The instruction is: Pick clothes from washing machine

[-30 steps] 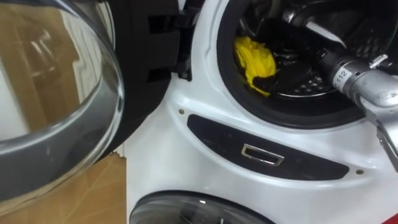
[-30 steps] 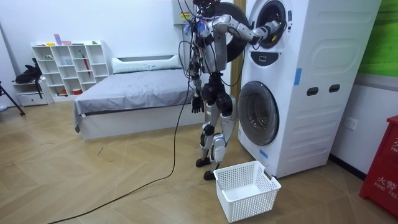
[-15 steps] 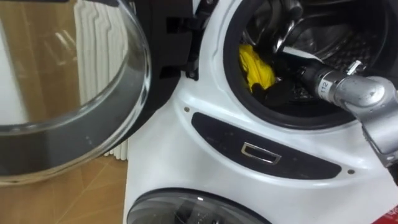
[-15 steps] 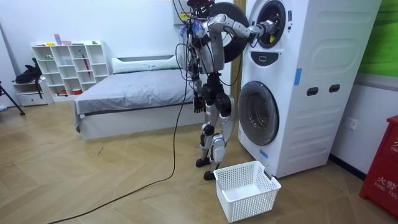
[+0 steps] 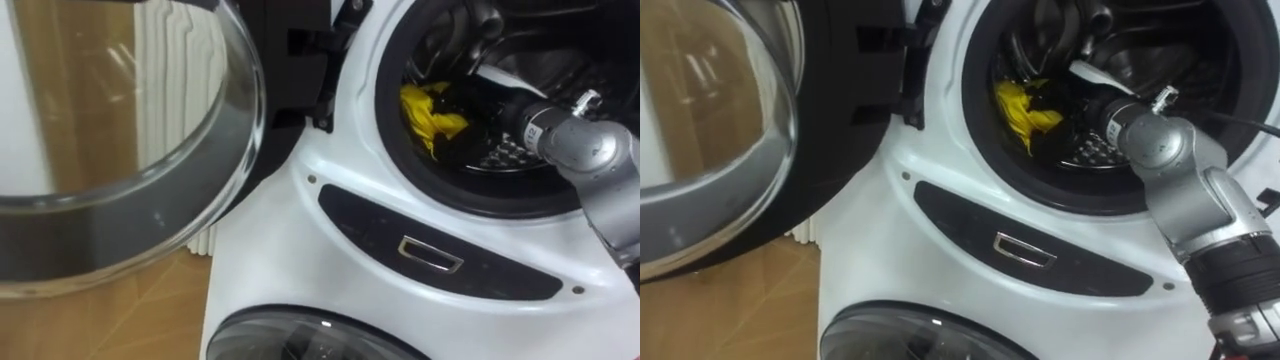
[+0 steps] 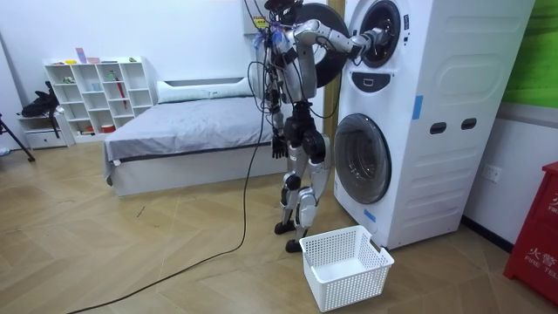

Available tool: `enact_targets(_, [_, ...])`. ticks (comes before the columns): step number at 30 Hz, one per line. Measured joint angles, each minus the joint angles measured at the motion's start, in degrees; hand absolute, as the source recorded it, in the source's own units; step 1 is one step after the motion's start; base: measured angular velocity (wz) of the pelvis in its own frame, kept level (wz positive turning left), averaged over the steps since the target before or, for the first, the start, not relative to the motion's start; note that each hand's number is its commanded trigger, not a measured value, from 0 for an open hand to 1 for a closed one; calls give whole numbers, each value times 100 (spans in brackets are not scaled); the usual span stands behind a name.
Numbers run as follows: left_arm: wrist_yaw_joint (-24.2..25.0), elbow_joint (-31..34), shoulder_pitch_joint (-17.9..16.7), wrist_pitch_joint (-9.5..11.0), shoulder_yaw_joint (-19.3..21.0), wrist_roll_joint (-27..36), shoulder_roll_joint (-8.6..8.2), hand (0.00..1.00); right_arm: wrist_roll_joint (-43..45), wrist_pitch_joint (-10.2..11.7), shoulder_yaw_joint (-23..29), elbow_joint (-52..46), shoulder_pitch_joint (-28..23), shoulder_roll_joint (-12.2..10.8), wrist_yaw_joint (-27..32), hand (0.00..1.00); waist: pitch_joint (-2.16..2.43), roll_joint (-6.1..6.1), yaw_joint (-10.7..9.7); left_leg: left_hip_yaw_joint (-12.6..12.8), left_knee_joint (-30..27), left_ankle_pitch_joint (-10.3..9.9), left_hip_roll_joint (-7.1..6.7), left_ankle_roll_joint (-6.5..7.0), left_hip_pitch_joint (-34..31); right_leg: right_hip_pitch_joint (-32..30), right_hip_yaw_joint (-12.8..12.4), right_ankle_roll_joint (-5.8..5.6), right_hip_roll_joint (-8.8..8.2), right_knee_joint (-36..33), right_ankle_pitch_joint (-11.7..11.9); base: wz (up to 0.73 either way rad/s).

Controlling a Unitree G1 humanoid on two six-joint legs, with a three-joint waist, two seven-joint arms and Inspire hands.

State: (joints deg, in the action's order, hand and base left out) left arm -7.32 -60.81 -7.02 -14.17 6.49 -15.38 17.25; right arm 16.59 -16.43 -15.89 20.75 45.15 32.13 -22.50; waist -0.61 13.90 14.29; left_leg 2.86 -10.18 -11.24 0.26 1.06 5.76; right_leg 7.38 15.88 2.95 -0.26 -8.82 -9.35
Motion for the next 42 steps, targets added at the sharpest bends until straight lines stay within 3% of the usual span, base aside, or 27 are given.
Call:
enact_targets(5, [-10,-21,8,71,-115,0,0,0,-84,-119,40,-392,-143,18,69,100,-3,-28,6,46,58,-9,31,-14,-6,-37,-92,1,24,3,1,-5])
enact_targets(12, [-139,-55,-70,84,-111,7,-138,0,-93,-175,217,-1651,-486,25,143,100,50,-369,-169,174,81,-28,8,-19,-59,-221,-187,3,41,-4,4,-12])
enact_targets(16, [-287,-160,-159,271,-114,24,-206,0,-279,-176,373,-2392,-837,-2,244,100,75,-574,-333,166,78,-26,5,-20,-42,-205,-256,3,37,8,3,-3])
enact_targets(20, [-522,-155,-382,467,-95,14,-264,0,-664,-161,426,-3214,-1074,-4,438,100,79,-594,-543,162,79,-25,47,-21,11,-180,-326,2,50,15,3,-14])
enact_targets(25, [-604,-239,-563,612,-96,20,-426,0,-1689,45,688,-4513,-1410,-53,617,100,58,-681,-864,172,91,-25,52,-22,183,-43,-488,1,52,7,3,-5])
enact_targets(26, [-605,-235,-572,619,-96,21,-446,0,-1787,63,718,-4643,-1428,-53,617,100,84,-654,-920,170,91,-26,50,-22,188,-42,-487,1,50,6,3,-7])
enact_targets(30, [-582,-234,-652,717,-93,12,-591,0,-2295,239,1121,-5388,-1822,-54,624,100,69,-716,-1080,179,91,-26,62,-22,265,-31,-493,1,46,-90,4,-7])
enact_targets(32, [-555,-233,-713,754,-92,12,-609,0,-2463,295,1306,-5574,-2034,-53,624,100,94,-737,-1124,190,91,-26,67,-23,306,-4,-504,0,46,-122,4,-2])
enact_targets(33, [-550,-226,-759,803,-79,7,-614,0,-2589,423,1407,-5601,-2143,-53,624,100,96,-773,-1153,185,94,-25,95,-23,363,-25,-497,-1,55,-247,4,-13])
enact_targets(34, [-548,-204,-821,845,-25,5,-637,0,-2701,532,1509,-5611,-2274,-53,624,100,91,-850,-1177,135,113,-20,158,-23,464,-186,-460,-27,85,-596,-11,-19])
enact_targets(35, [-546,-211,-866,877,17,9,-650,0,-2738,568,1549,-5622,-2343,-55,624,100,94,-918,-1179,56,128,-21,215,-24,500,-304,-463,-129,123,-694,-126,-41])
enact_targets(36, [-547,-212,-946,981,170,-4,-630,0,-2754,648,1659,-5731,-2437,-95,624,100,165,-892,-1178,-145,128,-24,230,-30,498,-489,-548,-105,232,-134,-84,-66])
enact_targets(37, [-555,-246,-1085,1047,399,-28,-613,0,-2756,735,1722,-5870,-2426,-130,624,100,160,-794,-1195,-147,106,-78,202,-114,466,-692,-618,63,208,394,664,-52])
enact_targets(38, [-569,-321,-1091,1045,483,-51,-643,0,-2778,831,1691,-5947,-2523,-96,597,100,156,-857,-1267,-158,56,-146,297,-199,478,-656,-508,34,238,260,641,10])
enact_targets(39, [-588,-355,-1089,1048,518,-47,-667,0,-2807,1012,1658,-6110,-2756,-82,587,100,183,-820,-1437,-4,55,-186,358,-305,508,-562,-496,42,238,205,632,70])
enact_targets(40, [-604,-353,-1076,1100,488,0,-708,0,-2868,1093,1713,-6112,-2847,-95,588,100,168,-826,-1521,248,175,-185,426,-318,546,-487,-709,42,253,206,631,78])
enact_targets(42, [-618,-301,-1019,1162,386,13,-738,0,-3024,1088,1964,-6008,-2889,-134,589,100,91,-834,-1543,356,347,-161,481,-332,482,-504,-1157,2,287,196,613,52])
